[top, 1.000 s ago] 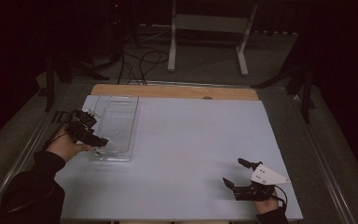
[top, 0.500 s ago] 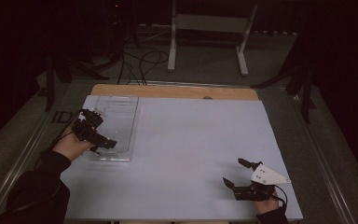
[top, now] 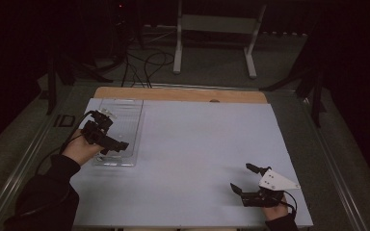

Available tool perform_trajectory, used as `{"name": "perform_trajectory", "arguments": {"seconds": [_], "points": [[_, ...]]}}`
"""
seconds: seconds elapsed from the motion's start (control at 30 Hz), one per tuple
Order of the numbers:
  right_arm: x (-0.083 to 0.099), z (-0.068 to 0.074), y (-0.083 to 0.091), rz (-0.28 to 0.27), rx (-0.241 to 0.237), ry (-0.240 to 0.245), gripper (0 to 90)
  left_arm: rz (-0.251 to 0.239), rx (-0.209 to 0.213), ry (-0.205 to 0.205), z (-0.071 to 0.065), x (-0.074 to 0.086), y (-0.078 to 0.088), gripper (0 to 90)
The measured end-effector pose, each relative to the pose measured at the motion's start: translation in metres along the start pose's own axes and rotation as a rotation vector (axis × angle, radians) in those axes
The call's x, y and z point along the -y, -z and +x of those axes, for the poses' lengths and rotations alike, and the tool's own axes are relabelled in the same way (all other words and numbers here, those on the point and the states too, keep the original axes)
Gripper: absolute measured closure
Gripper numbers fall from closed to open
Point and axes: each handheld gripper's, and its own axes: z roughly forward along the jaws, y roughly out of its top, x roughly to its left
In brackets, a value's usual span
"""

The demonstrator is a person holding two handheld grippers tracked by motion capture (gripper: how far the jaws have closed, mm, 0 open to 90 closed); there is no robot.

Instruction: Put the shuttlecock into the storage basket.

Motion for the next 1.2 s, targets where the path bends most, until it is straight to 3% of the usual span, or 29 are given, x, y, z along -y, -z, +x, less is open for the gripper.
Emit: {"name": "perform_trajectory", "arguments": {"seconds": [0.37,0.47,0.6,0.9,1.0,1.2], "points": [[0.0,0.0,0.0,-0.001,0.001,0.002,12.5,-0.018,0.019,-0.054,-0.016,-0.008,-0.001,0.1],[0.0,0.0,0.0,0.001,0.001,0.002,12.5,-0.016,-0.001,-0.077,-0.021,-0.01,-0.002,0.1],[0.0,0.0,0.0,0.001,0.001,0.005,12.6,-0.031,0.028,-0.093,-0.029,-0.014,-0.002,0.1],[0.0,0.0,0.0,0.0,0.002,0.006,12.6,-0.061,0.031,-0.144,-0.041,-0.019,-0.002,0.1],[0.0,0.0,0.001,0.001,0.002,0.005,12.6,-0.087,0.059,-0.153,-0.044,-0.02,-0.003,0.1],[-0.001,0.001,0.001,-0.001,0.003,0.005,12.5,-0.11,0.073,-0.19,-0.054,-0.024,-0.005,0.1]]}}
